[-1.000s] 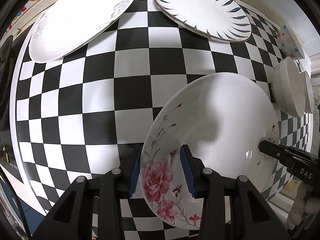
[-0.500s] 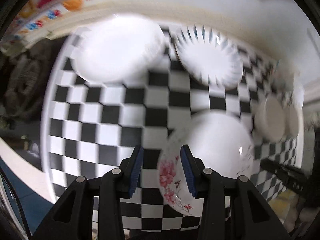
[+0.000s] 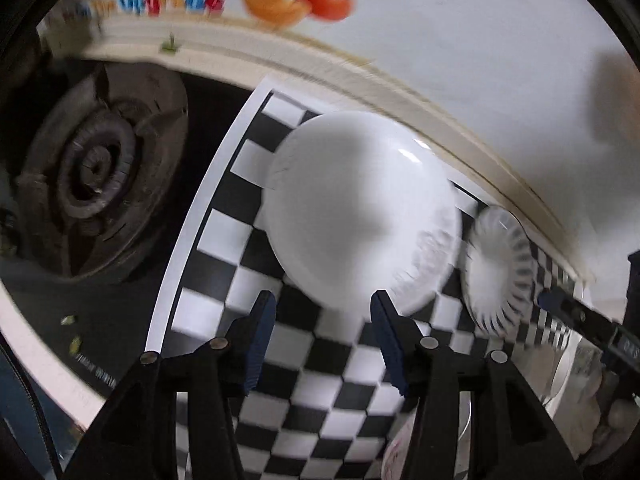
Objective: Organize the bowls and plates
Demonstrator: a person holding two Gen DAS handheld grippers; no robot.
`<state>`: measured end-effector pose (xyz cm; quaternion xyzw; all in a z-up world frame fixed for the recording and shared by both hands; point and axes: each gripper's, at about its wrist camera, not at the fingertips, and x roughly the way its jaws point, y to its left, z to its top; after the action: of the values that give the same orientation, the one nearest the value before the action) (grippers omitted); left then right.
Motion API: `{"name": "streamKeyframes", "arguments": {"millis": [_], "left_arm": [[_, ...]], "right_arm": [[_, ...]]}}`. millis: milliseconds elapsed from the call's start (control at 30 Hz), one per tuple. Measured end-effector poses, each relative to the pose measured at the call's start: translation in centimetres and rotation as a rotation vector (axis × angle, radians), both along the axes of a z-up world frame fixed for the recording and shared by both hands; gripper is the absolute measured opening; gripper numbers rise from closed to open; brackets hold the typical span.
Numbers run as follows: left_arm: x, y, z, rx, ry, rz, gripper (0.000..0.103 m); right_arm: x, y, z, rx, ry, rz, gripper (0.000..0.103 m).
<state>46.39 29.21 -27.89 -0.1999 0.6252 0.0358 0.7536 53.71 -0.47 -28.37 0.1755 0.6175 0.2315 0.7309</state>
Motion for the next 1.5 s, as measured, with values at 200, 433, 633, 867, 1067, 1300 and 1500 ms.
{"name": "streamKeyframes", "arguments": {"millis": [200, 433, 633, 867, 1067, 1300, 1500], "left_arm": [[3.8, 3.0, -5.4, -0.055, 0.090, 0.020, 0.047], [6.3, 3.0, -8.5, -0.054, 0.125, -0.026, 0.046], [6.9, 1.8, -9.3, -0.021, 0.121, -0.094, 0.031], [6.6, 1.2, -8.4, 0.024, 0.099, -0.108, 0.029], [5.1, 0.2, -4.7, 0.046, 0.038, -0.128, 0.029], [2.5, -2.4, 0.5, 0.059, -0.014, -0.182, 0.029], [-0.6, -5.3, 4.1, 0.048, -0.062, -0.257, 0.029]], "right_arm": [[9.0, 5.4, -5.4, -0.045, 0.068, 0.029, 0.040], [14.5, 8.0, -11.1, -0.129, 0.144, 0.087, 0.040], [15.5, 8.0, -14.0, -0.104, 0.215, 0.111, 0.027], [14.7, 9.1, -14.1, -0.141, 0.165, 0.166, 0.017], [13.1, 8.8, -11.7, -0.136, 0.124, 0.173, 0.016], [9.8, 5.7, -6.2, -0.093, 0.058, 0.134, 0.015], [5.0, 1.5, -2.1, -0.080, 0.019, 0.066, 0.015]]}}
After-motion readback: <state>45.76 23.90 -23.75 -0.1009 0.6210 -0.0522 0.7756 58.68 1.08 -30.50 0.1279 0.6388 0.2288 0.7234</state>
